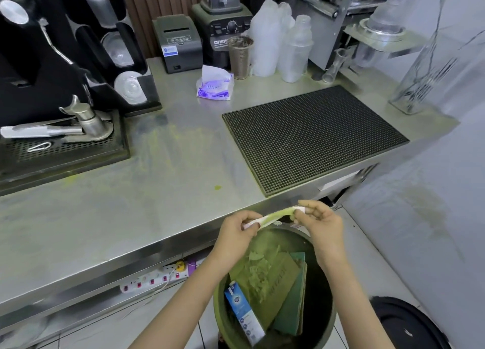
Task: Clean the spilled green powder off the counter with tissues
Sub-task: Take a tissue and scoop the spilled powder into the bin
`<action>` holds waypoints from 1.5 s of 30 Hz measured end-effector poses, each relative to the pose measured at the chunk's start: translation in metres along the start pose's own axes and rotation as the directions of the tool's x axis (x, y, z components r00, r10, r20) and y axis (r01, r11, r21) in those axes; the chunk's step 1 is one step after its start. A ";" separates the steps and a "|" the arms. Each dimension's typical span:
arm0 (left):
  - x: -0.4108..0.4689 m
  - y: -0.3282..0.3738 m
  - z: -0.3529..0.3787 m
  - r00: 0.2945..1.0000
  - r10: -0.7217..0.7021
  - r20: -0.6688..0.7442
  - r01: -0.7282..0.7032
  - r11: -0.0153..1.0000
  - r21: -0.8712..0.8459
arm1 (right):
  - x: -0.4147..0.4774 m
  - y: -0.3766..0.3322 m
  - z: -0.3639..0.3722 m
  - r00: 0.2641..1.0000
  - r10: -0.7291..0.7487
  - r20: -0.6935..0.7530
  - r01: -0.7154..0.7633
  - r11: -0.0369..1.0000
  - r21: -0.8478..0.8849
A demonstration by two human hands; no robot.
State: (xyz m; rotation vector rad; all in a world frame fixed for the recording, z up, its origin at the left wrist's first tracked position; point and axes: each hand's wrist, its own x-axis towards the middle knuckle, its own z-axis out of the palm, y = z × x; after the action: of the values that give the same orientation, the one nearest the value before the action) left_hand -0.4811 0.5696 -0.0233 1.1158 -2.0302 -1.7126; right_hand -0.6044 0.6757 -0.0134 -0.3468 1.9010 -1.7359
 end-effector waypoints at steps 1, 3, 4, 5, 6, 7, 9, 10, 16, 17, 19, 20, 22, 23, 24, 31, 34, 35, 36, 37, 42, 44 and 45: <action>0.000 0.002 0.001 1.000 -0.008 -0.012 0.008 0.999 -0.035 | 0.000 -0.001 0.001 1.000 -0.009 0.008 0.009 1.000 -0.019; 0.000 0.004 0.002 0.998 -0.020 -0.067 0.015 0.998 -0.069 | -0.002 -0.001 0.001 0.998 -0.036 0.049 0.039 0.997 -0.071; 0.000 0.006 0.002 0.996 -0.013 -0.093 0.006 0.998 -0.068 | -0.003 -0.002 0.001 0.998 -0.052 0.043 0.055 0.995 -0.080; 0.000 0.007 0.002 0.995 0.005 -0.101 -0.010 0.999 -0.047 | -0.004 -0.004 0.000 0.998 -0.065 0.019 0.066 0.995 -0.075; -0.002 0.009 0.003 0.996 0.032 -0.082 -0.032 0.999 0.000 | -0.006 -0.005 -0.001 0.997 -0.072 -0.008 0.071 0.996 -0.062; -0.003 0.011 0.004 0.996 0.069 -0.050 -0.066 0.996 0.066 | -0.007 -0.006 -0.001 0.997 -0.071 -0.020 0.070 0.996 -0.054; -0.006 0.011 0.006 0.992 0.121 -0.037 -0.115 0.985 0.128 | -0.009 -0.004 -0.002 0.998 -0.070 0.004 0.070 0.994 -0.079; -0.006 0.012 0.006 0.990 0.124 -0.063 -0.116 0.986 0.118 | -0.010 -0.004 -0.003 0.998 -0.069 0.012 0.070 0.993 -0.093; -0.008 0.012 0.011 0.962 0.271 -0.036 -0.251 0.926 0.283 | -0.010 -0.003 -0.008 0.997 -0.077 0.001 0.077 0.992 -0.101; -0.007 0.012 0.011 0.964 0.257 -0.069 -0.231 0.937 0.262 | -0.011 -0.002 -0.009 0.997 -0.082 0.001 0.081 0.992 -0.098; -0.005 0.013 0.010 0.969 0.235 -0.080 -0.210 0.946 0.246 | -0.013 0.000 -0.008 0.996 -0.089 -0.009 0.088 0.992 -0.095; -0.005 0.013 0.011 0.968 0.244 -0.059 -0.221 0.939 0.262 | -0.014 0.002 -0.007 0.996 -0.088 0.000 0.087 0.991 -0.105; -0.006 0.012 0.012 0.961 0.274 -0.046 -0.250 0.925 0.286 | -0.015 0.005 -0.005 0.995 -0.090 0.036 0.094 0.984 -0.153; -0.007 0.012 0.011 0.959 0.276 -0.071 -0.245 0.926 0.288 | -0.014 0.006 -0.005 0.996 -0.090 0.030 0.093 0.983 -0.159; -0.007 0.012 0.010 0.959 0.265 -0.097 -0.230 0.933 0.276 | -0.014 0.006 -0.005 0.996 -0.088 0.009 0.088 0.986 -0.139; -0.008 0.007 0.009 0.964 0.252 -0.082 -0.221 0.935 0.279 | -0.014 0.010 -0.001 0.995 -0.100 -0.023 0.095 0.984 -0.153; -0.008 0.009 0.007 0.964 0.261 -0.049 -0.236 0.927 0.292 | -0.017 0.010 0.003 0.992 -0.121 -0.024 0.115 0.979 -0.168; -0.009 0.010 0.009 0.960 0.280 -0.029 -0.258 0.916 0.306 | -0.019 0.011 0.006 0.991 -0.133 0.013 0.133 0.969 -0.210; -0.010 0.010 0.010 0.956 0.294 -0.024 -0.272 0.910 0.314 | -0.021 0.012 0.007 0.989 -0.145 0.038 0.150 0.958 -0.243; -0.010 0.011 0.009 0.955 0.294 -0.040 -0.267 0.911 0.313 | -0.020 0.012 0.007 0.988 -0.151 0.028 0.153 0.954 -0.258; -0.008 0.008 0.004 0.959 0.279 -0.048 -0.252 0.917 0.308 | -0.017 0.011 0.006 0.991 -0.137 -0.006 0.132 0.968 -0.215; -0.010 0.008 0.004 0.958 0.280 -0.057 -0.251 0.920 0.302 | -0.019 0.011 0.009 0.988 -0.149 0.032 0.152 0.961 -0.232; -0.009 0.008 0.002 0.962 0.263 -0.077 -0.232 0.931 0.282 | -0.017 0.010 0.007 0.990 -0.143 0.003 0.140 0.968 -0.207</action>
State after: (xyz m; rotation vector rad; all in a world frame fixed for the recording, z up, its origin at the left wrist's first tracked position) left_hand -0.4794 0.5775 -0.0143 0.9548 -2.2693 -1.2502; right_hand -0.5848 0.6800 -0.0196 -0.5637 2.1166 -1.6336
